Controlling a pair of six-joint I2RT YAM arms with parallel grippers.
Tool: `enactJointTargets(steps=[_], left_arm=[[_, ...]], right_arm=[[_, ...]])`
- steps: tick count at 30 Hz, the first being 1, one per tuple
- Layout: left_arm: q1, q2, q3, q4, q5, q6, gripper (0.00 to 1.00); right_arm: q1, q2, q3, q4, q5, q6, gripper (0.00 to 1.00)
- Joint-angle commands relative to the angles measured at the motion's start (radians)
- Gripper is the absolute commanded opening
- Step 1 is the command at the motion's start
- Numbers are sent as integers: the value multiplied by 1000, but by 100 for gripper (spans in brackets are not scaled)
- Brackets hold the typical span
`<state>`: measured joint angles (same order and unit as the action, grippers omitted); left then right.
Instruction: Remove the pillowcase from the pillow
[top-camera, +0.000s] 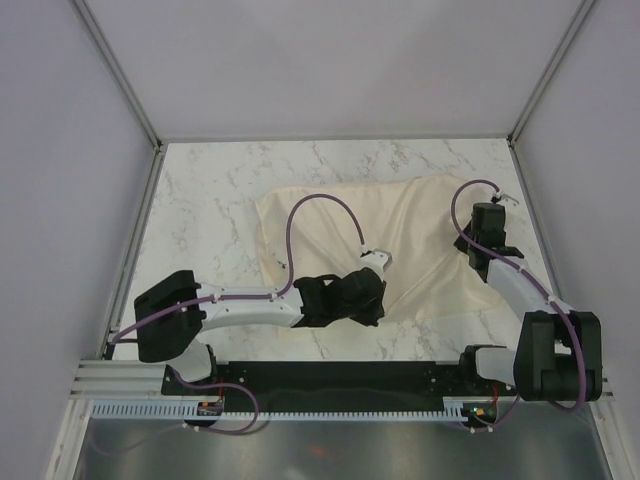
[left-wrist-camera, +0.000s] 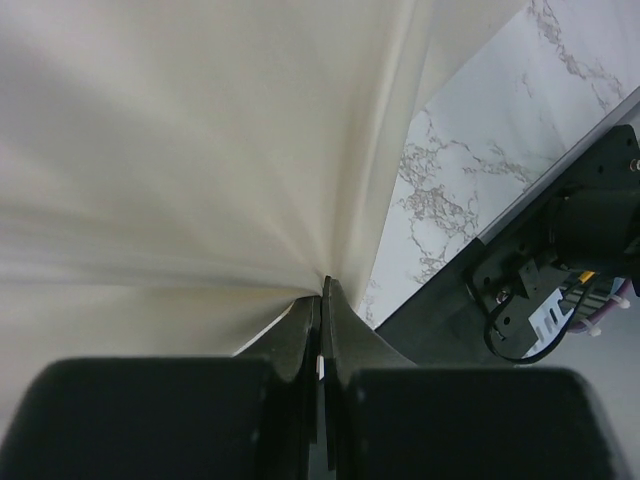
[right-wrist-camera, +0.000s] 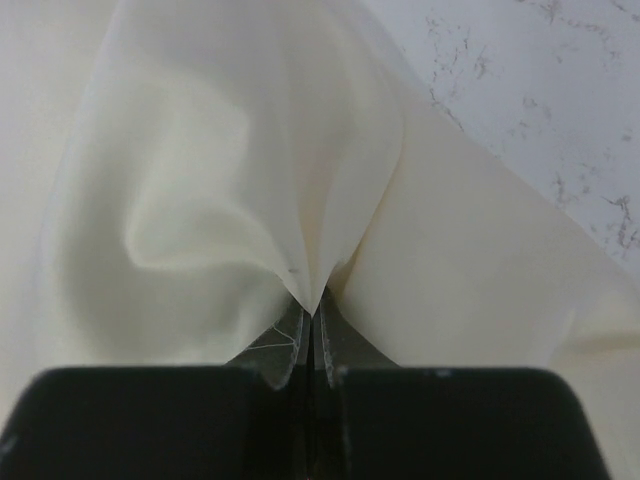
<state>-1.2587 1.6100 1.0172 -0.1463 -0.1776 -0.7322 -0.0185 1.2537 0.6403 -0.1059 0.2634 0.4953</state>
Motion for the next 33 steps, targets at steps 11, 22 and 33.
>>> enactJointTargets(steps=[11, 22, 33], left_arm=[[-24, -222, 78, -231, -269, 92, 86], [339, -456, 14, -297, -278, 172, 95], [568, -222, -29, -125, -176, 251, 96]], right_arm=[[-20, -128, 44, -47, -49, -124, 15], [-21, -330, 200, -282, -93, -225, 92], [-21, -413, 167, -393, -309, -205, 95]])
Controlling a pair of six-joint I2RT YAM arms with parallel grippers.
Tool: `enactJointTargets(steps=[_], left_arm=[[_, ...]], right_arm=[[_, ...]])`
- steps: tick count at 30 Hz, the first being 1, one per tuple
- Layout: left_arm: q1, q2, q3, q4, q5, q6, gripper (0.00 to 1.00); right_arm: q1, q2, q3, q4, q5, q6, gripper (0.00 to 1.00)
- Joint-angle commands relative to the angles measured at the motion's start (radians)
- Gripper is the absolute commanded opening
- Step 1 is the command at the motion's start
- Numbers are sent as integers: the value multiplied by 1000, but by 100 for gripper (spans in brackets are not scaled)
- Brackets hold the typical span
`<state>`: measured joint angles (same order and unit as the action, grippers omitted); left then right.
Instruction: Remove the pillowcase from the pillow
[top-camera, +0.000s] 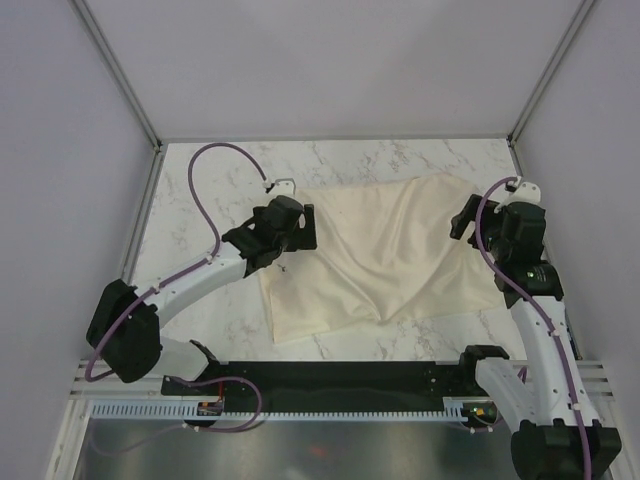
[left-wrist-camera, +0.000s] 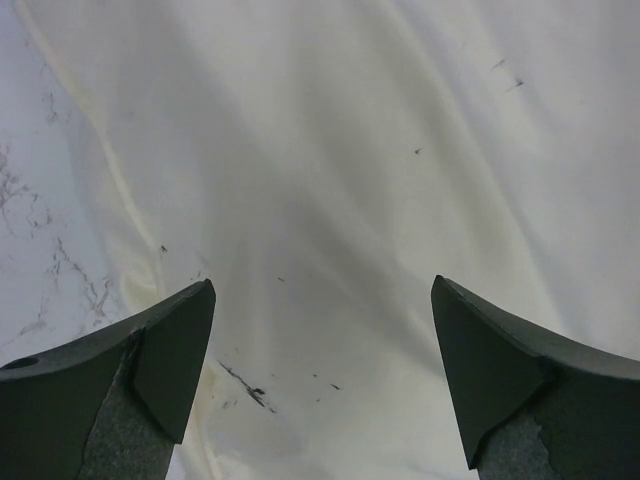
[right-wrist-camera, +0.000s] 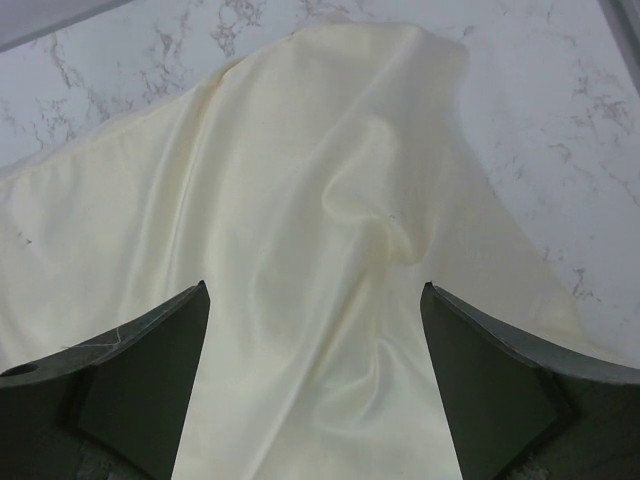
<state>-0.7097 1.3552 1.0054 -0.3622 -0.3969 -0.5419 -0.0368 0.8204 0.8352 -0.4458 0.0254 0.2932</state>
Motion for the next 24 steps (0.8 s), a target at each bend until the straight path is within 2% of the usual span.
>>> enactJointTargets(steps=[1, 5, 8, 11, 12, 14, 17, 18, 20, 21, 23, 24], left_arm=[[21, 39, -39, 138, 58, 63, 96], [23, 96, -60, 175, 78, 51, 96], [23, 127, -82, 210, 98, 54, 94], [23, 136, -123, 268, 122, 53, 86], [23, 145, -132, 276, 128, 51, 77], [24, 156, -139, 296, 138, 59, 71], [24, 186, -139, 298, 156, 74, 57], [24, 189, -140, 299, 170, 74, 50], [24, 196, -145, 302, 178, 74, 42], [24, 196, -149, 302, 179, 71, 32], [24, 193, -154, 302, 185, 62, 20], [24, 190, -157, 302, 202, 60, 9]], right_arm=[[-3, 19, -39, -53, -76, 7, 95], [-2, 26, -119, -22, -99, 27, 95], [-3, 92, -140, -2, -119, 32, 95], [-3, 151, -168, 36, -120, 46, 96], [-2, 169, -177, 51, -117, 50, 96], [-3, 187, -202, 82, -114, 61, 96], [-2, 236, -219, 110, -116, 73, 95], [-3, 259, -222, 120, -114, 81, 95], [-3, 282, -235, 162, -114, 89, 95], [-3, 305, -238, 176, -117, 93, 94], [-3, 333, -242, 209, -122, 95, 89], [-3, 362, -239, 213, -119, 92, 84]])
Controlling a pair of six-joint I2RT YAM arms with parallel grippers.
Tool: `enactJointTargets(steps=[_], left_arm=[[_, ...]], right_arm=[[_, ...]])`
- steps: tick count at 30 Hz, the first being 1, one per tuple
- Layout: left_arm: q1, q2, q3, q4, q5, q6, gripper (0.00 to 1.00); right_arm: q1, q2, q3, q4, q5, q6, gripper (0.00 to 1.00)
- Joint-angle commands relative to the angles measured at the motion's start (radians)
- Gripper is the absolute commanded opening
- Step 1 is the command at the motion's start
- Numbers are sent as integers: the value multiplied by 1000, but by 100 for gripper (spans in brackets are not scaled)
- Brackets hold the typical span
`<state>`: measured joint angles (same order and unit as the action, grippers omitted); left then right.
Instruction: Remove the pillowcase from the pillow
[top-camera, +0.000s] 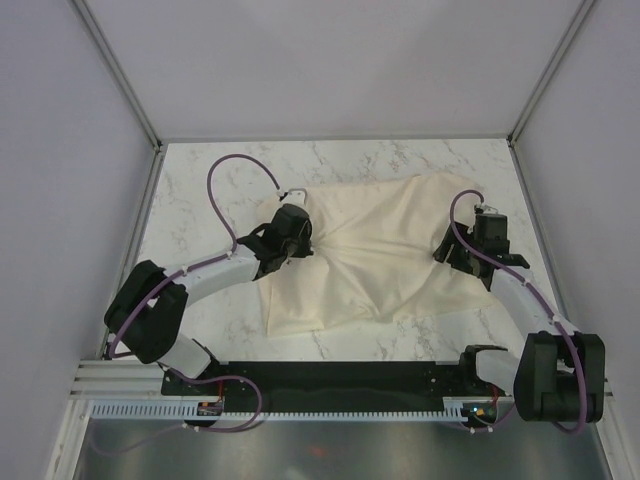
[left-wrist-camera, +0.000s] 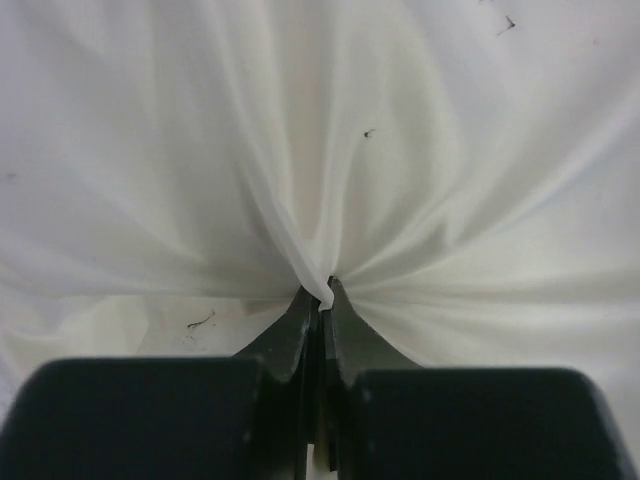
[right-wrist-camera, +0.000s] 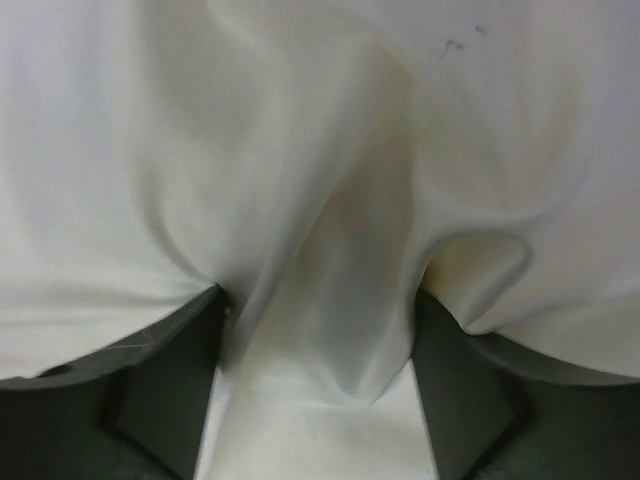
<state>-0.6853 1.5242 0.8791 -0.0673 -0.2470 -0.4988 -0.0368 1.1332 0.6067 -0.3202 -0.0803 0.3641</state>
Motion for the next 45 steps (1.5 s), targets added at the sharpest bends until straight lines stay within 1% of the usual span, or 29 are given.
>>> enactJointTargets(steps=[1, 2, 3, 4, 5, 6, 8, 11, 14, 19, 23, 27, 29, 33, 35, 36, 37, 38, 39, 40, 41, 42, 43, 44, 45], left_arm=[[0, 11, -35, 9, 61, 10, 4], [-2, 5, -40, 11, 86, 5, 2], [-2, -4, -51, 12, 101, -3, 2], [-2, -13, -55, 20, 115, -6, 2], [-5, -38, -61, 23, 138, -12, 2], [-8, -50, -74, 26, 152, -17, 2], [-26, -79, -81, 34, 179, -32, 2], [-78, -127, -69, 38, 196, -40, 2], [-146, -127, -39, 37, 199, -32, 2], [-236, -99, 20, 31, 172, -61, 2], [-275, -69, 6, 50, 140, -107, 2], [-309, -24, 6, 63, 147, -141, 2], [-329, 0, 14, 96, 149, -144, 2], [-330, 7, 24, 96, 124, -141, 2], [-330, -13, 38, 92, 103, -118, 2], [-330, -19, 47, 87, 98, -106, 4], [-330, -24, 61, 74, 92, -93, 11], [-330, -30, 93, 73, 92, -69, 30], [-330, -36, 109, 43, 91, -57, 39], [-330, -45, 125, 32, 88, -49, 51], [-330, -52, 154, 6, 84, -37, 70], [-330, -76, 164, -5, 80, -34, 75], [-330, -91, 170, -14, 65, -29, 79], [-330, -111, 172, -28, 52, -24, 83], [-330, -163, 167, -41, 35, -24, 85]], right_arm=[[-3, 59, -8, 98, -7, 19, 70], [-2, 68, -5, 105, -3, 21, 63], [-3, 79, -2, 112, 1, 18, 58], [-2, 80, 1, 118, 10, 18, 51], [-3, 82, 10, 118, 13, 15, 31], [-3, 79, 16, 118, 20, 15, 19], [-3, 71, 42, 116, 43, 13, 0], [-3, 57, 103, 95, 68, 1, 0], [-3, 51, 180, 76, 74, -1, 0], [-5, 80, 286, 66, 149, -22, 0], [-23, 170, 349, 81, 168, -30, 0], [-44, 324, 366, 131, 162, -30, 0], [-46, 390, 387, 142, 162, -37, 0], [-46, 428, 397, 150, 152, -50, 0], [-46, 400, 384, 148, 149, -57, 0], [-46, 384, 378, 148, 146, -57, 0], [-48, 340, 369, 145, 137, -63, 4], [-46, 312, 366, 142, 120, -71, 7], [-48, 283, 364, 129, 113, -76, 18], [-46, 219, 364, 118, 106, -82, 28], [-48, 186, 366, 106, 88, -96, 38], [-46, 153, 367, 77, 82, -100, 59], [-46, 92, 375, 60, 82, -106, 68], [-46, 61, 380, 44, 51, -112, 73], [-48, 34, 390, 5, 34, -128, 79]])
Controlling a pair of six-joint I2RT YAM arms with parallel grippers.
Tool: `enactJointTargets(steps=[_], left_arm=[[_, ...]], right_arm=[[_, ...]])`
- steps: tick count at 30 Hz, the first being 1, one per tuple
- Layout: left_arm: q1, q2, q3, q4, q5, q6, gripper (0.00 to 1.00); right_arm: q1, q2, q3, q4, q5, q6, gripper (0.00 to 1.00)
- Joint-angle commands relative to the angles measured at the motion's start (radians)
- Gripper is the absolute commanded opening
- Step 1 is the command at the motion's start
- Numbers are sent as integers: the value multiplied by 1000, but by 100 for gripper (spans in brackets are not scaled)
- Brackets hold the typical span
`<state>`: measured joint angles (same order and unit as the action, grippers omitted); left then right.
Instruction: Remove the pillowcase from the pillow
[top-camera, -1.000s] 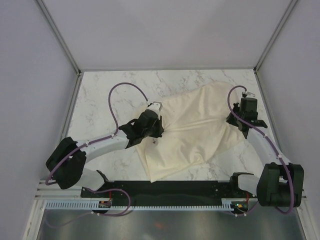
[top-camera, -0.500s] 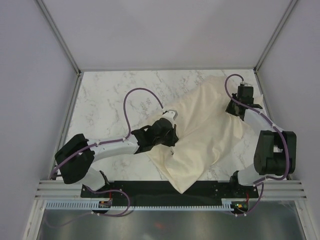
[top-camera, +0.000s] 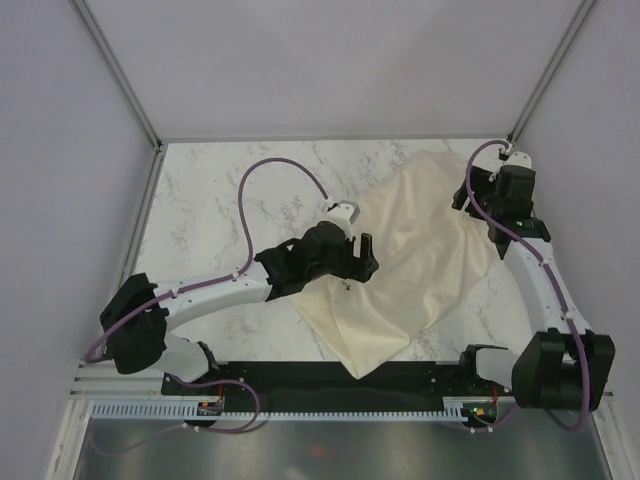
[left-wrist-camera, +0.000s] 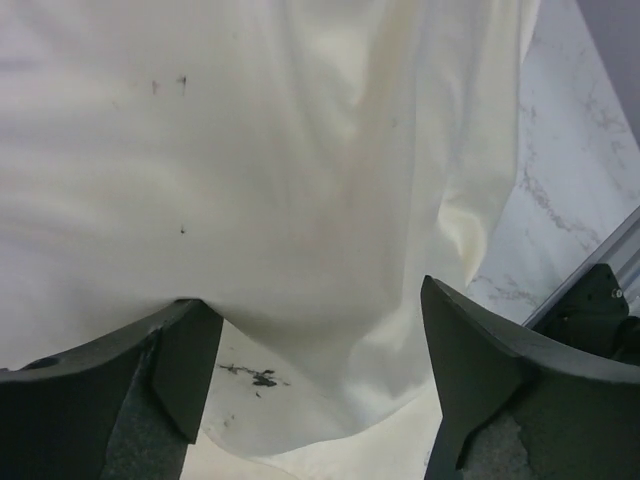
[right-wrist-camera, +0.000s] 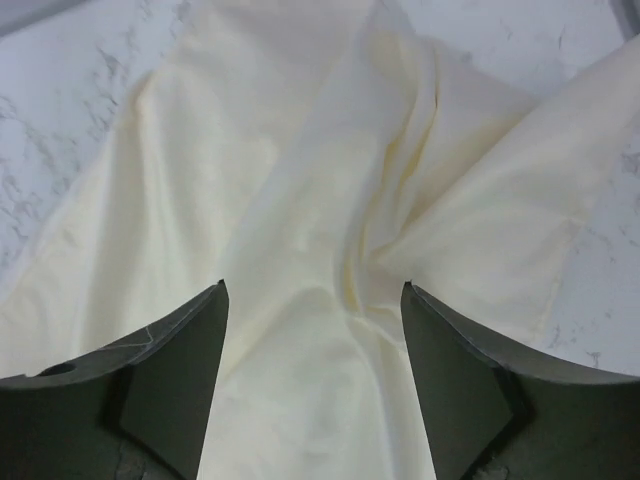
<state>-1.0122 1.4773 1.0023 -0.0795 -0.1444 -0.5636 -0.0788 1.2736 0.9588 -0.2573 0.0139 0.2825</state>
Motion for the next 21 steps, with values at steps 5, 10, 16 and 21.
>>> enactJointTargets(steps=[5, 10, 16, 21], left_arm=[[0, -290, -17, -124, -198, 19, 100], [11, -428, -120, -268, -289, -31, 100], [64, -566, -304, -310, -299, -166, 100], [66, -586, -370, -309, -299, -222, 100]], right_arm=[[-3, -276, 37, -134, -126, -54, 82], [40, -407, -31, -145, -290, 4, 81], [329, -471, -130, -105, -220, 76, 78], [582, -474, -163, -94, -22, 148, 75]])
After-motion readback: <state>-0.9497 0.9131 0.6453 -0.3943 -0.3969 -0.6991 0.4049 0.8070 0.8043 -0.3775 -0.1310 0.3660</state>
